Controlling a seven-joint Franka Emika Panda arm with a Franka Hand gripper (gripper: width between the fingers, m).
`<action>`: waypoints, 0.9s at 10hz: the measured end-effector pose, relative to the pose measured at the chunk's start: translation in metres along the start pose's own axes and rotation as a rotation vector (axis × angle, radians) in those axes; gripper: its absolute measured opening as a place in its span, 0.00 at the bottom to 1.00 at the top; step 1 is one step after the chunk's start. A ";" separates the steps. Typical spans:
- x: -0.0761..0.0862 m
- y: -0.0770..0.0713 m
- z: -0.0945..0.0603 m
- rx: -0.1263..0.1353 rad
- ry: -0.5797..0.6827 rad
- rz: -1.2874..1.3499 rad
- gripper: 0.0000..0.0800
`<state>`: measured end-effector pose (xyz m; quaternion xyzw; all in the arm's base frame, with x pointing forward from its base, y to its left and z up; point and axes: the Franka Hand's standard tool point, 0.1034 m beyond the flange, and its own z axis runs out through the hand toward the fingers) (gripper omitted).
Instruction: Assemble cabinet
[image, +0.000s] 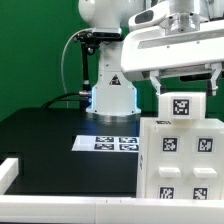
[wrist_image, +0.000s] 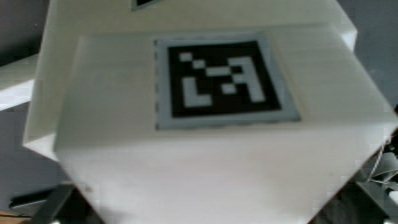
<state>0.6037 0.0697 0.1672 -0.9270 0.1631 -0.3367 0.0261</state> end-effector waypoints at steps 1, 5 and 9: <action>0.000 0.000 0.000 0.000 -0.001 0.000 0.93; 0.006 -0.007 0.000 0.023 -0.256 0.056 1.00; 0.016 0.011 0.007 0.014 -0.546 0.083 1.00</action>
Offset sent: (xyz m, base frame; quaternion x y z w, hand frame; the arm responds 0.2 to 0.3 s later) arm 0.0072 -0.0021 0.0153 0.0033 -0.0473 0.0296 0.9984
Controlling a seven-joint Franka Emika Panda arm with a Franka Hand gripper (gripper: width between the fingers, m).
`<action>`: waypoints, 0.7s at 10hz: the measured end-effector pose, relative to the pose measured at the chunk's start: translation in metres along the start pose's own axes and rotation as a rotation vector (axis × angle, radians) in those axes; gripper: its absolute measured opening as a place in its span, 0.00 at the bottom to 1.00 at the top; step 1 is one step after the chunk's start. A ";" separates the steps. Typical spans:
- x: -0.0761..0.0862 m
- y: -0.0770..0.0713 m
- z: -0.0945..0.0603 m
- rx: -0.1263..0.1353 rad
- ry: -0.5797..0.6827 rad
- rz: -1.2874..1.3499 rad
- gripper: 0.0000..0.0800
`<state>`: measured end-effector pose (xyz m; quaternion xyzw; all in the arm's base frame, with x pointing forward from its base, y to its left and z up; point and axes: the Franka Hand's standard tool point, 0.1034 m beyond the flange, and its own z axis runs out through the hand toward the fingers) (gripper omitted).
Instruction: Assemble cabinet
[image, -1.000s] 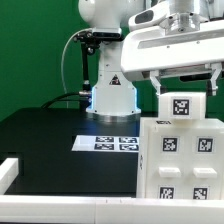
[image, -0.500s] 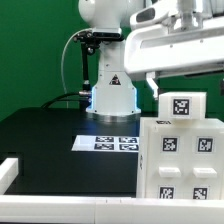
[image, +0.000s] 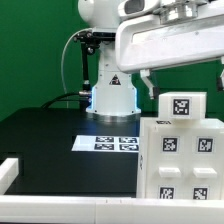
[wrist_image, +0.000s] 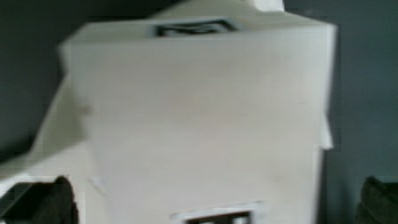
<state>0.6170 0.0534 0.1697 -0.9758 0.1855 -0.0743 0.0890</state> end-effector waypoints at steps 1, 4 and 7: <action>0.008 0.003 0.002 -0.005 -0.019 0.019 1.00; 0.009 0.003 0.007 -0.019 -0.020 0.045 1.00; 0.006 -0.002 0.010 -0.017 -0.020 0.073 1.00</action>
Offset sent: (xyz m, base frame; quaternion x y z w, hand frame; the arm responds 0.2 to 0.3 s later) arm 0.0140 0.0071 -0.0013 0.0230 -0.0220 0.0232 0.9992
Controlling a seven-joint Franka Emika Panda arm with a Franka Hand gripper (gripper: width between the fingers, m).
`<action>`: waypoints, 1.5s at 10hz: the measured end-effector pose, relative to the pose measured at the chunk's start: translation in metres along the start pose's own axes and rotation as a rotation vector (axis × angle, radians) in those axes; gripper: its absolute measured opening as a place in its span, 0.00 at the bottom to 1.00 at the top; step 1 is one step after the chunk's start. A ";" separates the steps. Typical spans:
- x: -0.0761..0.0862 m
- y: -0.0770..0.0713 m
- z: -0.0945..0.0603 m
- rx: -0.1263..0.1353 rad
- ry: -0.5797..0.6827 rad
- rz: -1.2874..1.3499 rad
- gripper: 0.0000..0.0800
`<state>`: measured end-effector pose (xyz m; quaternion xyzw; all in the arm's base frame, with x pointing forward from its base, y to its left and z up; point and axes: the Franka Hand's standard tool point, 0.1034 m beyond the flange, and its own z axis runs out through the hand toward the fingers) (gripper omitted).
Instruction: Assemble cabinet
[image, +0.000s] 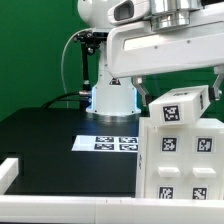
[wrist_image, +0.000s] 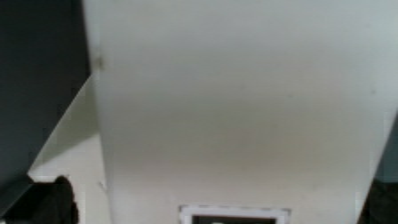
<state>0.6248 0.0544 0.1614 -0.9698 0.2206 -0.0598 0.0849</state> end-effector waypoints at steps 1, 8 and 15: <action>0.000 0.001 0.000 0.000 0.000 0.015 0.96; 0.000 0.000 0.000 0.001 -0.001 0.414 0.69; -0.001 -0.016 0.003 0.059 0.018 1.253 0.69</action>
Offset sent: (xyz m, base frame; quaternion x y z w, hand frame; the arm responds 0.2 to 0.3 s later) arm 0.0000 0.0000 0.0000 0.0000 0.0000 0.0650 0.9979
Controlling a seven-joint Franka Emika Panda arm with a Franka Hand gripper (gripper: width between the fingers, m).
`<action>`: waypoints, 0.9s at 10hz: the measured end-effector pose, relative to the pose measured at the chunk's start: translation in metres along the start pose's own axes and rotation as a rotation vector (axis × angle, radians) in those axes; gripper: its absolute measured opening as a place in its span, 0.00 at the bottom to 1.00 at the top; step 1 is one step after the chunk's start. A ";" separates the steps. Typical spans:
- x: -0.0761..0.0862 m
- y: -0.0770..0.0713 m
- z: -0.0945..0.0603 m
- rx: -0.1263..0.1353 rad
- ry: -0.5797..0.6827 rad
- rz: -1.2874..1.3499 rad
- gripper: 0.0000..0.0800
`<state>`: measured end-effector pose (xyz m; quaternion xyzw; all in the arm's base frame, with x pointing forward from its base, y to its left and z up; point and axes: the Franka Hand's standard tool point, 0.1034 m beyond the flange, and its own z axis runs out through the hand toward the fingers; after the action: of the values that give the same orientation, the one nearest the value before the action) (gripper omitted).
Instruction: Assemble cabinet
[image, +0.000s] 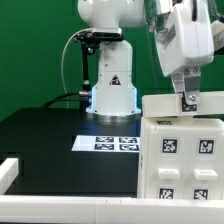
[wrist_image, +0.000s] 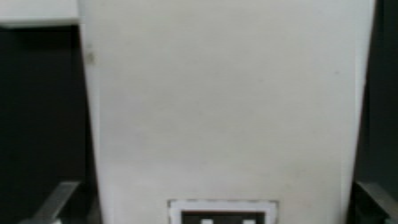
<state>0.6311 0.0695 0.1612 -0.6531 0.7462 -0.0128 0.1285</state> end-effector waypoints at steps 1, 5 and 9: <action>-0.001 0.000 0.000 0.000 -0.004 0.074 0.69; -0.001 -0.002 0.001 0.031 -0.058 0.327 0.69; -0.002 -0.002 0.002 0.035 -0.062 0.381 0.78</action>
Offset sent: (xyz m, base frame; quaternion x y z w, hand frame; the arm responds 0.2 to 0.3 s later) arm -0.0069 -0.0128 -0.0163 0.0066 -0.0519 0.2977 0.9532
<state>0.6337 0.0712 0.1602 -0.4979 0.8516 0.0187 0.1628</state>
